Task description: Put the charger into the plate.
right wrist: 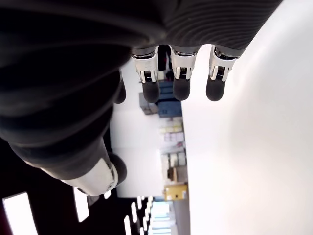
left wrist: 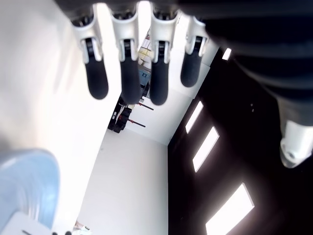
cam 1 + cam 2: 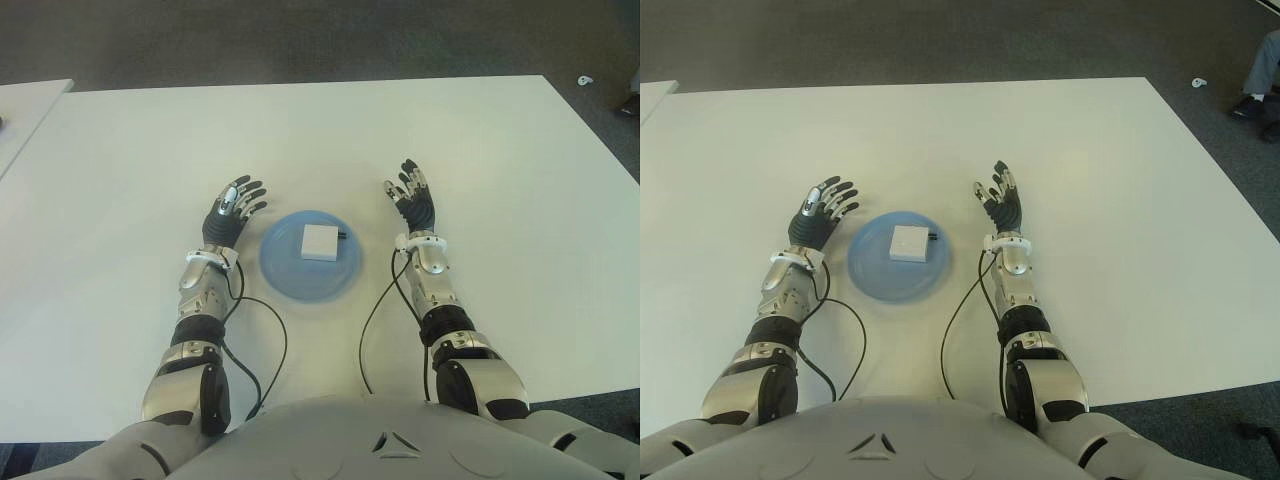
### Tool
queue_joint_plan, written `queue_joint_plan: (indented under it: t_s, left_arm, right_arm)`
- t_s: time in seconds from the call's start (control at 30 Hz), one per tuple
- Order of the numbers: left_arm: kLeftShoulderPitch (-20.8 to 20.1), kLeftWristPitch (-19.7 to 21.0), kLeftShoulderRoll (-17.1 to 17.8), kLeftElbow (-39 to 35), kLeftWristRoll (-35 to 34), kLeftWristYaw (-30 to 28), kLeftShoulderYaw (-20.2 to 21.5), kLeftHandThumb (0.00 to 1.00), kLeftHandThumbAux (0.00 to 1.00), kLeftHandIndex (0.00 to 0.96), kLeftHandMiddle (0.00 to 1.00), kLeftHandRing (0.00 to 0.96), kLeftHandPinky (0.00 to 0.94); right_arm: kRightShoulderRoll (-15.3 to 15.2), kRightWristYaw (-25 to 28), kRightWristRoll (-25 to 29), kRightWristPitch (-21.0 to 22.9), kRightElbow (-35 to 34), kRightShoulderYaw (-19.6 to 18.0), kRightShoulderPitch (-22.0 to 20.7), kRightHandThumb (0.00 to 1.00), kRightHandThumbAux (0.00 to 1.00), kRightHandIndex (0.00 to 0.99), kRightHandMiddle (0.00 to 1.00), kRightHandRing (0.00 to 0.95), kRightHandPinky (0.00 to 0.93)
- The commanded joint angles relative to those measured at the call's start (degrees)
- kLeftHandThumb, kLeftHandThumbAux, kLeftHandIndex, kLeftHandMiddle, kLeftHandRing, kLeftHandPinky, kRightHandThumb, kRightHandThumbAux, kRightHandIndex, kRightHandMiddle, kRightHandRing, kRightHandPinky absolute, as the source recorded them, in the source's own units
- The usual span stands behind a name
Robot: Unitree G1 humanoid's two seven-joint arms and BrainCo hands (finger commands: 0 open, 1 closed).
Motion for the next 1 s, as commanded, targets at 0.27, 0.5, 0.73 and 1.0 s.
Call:
queue_joint_plan:
  t_s: [0.27, 0.5, 0.73, 1.0]
  left_arm:
    - [1.89, 2.19, 0.08, 2.69, 0.61, 0.58, -0.21, 0.003, 0.5, 0.231, 0.298, 0.299, 0.321]
    - [1.84, 2.51, 0.21, 2.66, 0.25, -0.02, -0.1, 0.003, 0.497, 0.233, 0.292, 0.295, 0.322]
    - [1.57, 1.77, 0.57, 3.58, 0.45, -0.26, -0.01, 0.008, 0.5, 0.226, 0.292, 0.296, 0.322]
    - [1.55, 0.85, 0.87, 3.57, 0.89, 0.27, -0.09, 0.018, 0.494, 0.229, 0.296, 0.302, 0.328]
  right_arm:
    - [0.02, 1.41, -0.53, -2.04, 6.97, 0.53, -0.12, 0.0, 0.72, 0.023, 0.039, 0.011, 0.014]
    - [0.05, 2.81, -0.58, -2.97, 10.05, 0.9, 0.27, 0.0, 0.712, 0.029, 0.04, 0.017, 0.027]
    - [0.7, 3.91, -0.36, -4.47, 13.14, 0.91, 0.25, 0.01, 0.689, 0.027, 0.034, 0.017, 0.018]
    - [1.15, 4.39, -0.4, -5.26, 15.01, 0.86, 0.0, 0.026, 0.673, 0.021, 0.027, 0.009, 0.014]
